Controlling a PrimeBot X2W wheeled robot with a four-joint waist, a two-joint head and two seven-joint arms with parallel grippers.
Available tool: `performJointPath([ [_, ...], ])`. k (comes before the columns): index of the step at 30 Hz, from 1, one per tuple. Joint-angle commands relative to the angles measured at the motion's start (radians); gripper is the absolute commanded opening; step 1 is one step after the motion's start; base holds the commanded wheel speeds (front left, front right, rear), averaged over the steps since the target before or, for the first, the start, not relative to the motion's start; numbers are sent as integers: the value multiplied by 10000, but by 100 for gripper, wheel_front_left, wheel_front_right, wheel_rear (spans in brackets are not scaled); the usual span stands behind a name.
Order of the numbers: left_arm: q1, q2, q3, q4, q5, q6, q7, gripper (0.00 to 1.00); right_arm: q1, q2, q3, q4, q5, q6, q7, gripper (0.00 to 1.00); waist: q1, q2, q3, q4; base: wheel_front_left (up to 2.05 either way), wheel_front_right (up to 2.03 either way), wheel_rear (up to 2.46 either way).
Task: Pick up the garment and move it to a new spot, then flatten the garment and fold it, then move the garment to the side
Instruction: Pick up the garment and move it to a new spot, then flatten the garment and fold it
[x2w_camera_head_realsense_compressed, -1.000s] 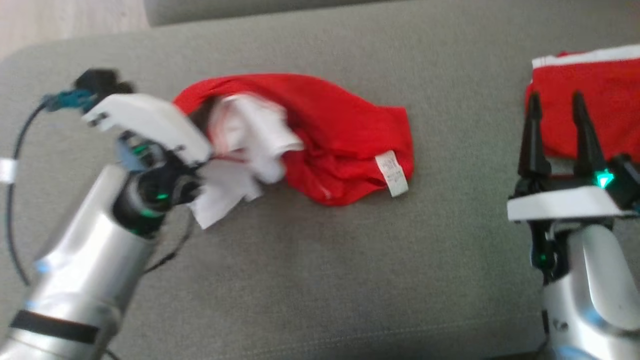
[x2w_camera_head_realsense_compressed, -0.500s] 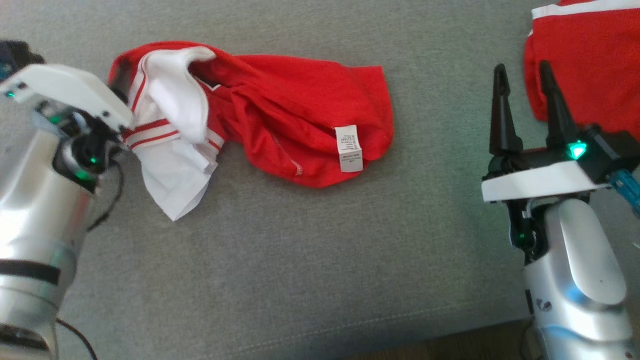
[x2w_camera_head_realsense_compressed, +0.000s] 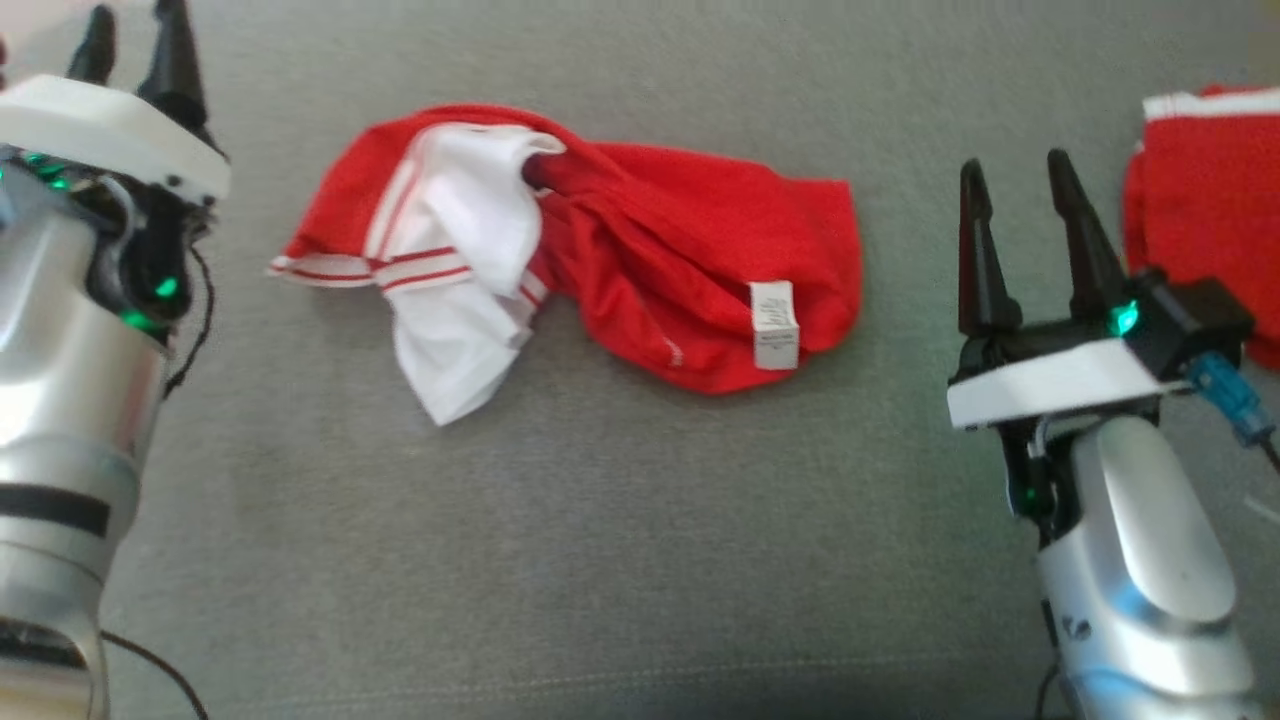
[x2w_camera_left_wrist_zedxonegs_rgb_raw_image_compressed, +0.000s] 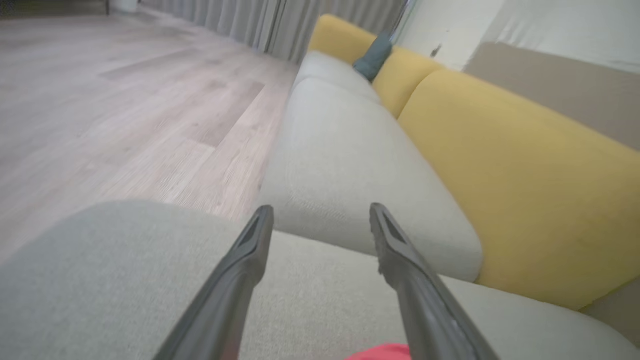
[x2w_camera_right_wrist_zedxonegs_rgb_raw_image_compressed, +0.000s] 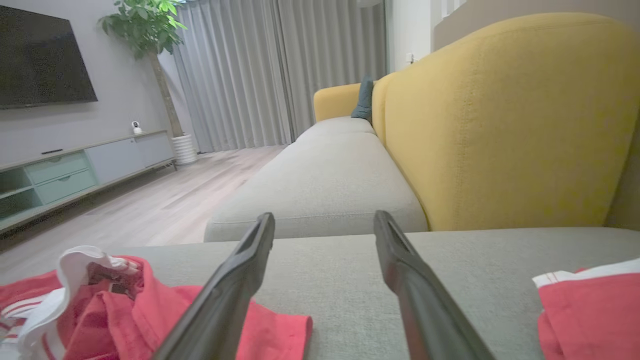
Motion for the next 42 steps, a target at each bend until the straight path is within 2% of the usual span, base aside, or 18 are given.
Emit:
performJointPath([
  [1,-67,432,310,-547,223,-215,-242,100,216,-8,203,-232,-87,-9,-109,100,0,0,-505,497,0,0,0],
  [4,680,472,577,-1470,501,-315,-418,100,552,-8,138,-148,-127,-9,-109,100,0,0,-854,833,0,0,0],
  [10,3517,422,1933,-4904,2531,287,-438,100,1312,-8,140,5,-96,-9,-109,100,0,0,-1436,1321,0,0,0],
  [16,6606,-494,3151,-7660,4389,810,-440,100,1958,-8,380,96,181,-9,-109,100,0,0,-1768,1496,0,0,0],
  [19,7655,-926,3362,-8439,5383,776,-441,100,2148,-8,700,221,259,-9,-95,100,0,0,-1813,1509,0,0,0],
  [21,8137,-1402,3700,-8706,5549,725,-441,100,2205,-8,925,339,293,-9,-44,100,0,0,-1845,1543,0,0,0],
  [24,8466,-1773,3997,-8826,5917,463,-441,100,2162,-8,1175,470,455,-9,49,100,0,0,-1842,1613,0,0,0],
  [29,8324,-2102,4289,-8646,6463,-116,-441,100,1782,-8,1480,1091,1479,-9,637,100,0,0,-1620,1881,0,0,0],
  [42,8254,-2701,4567,-8110,6980,-747,-442,100,565,-8,1758,2868,3172,-9,1201,100,0,0,-1113,2419,0,0,0],
])
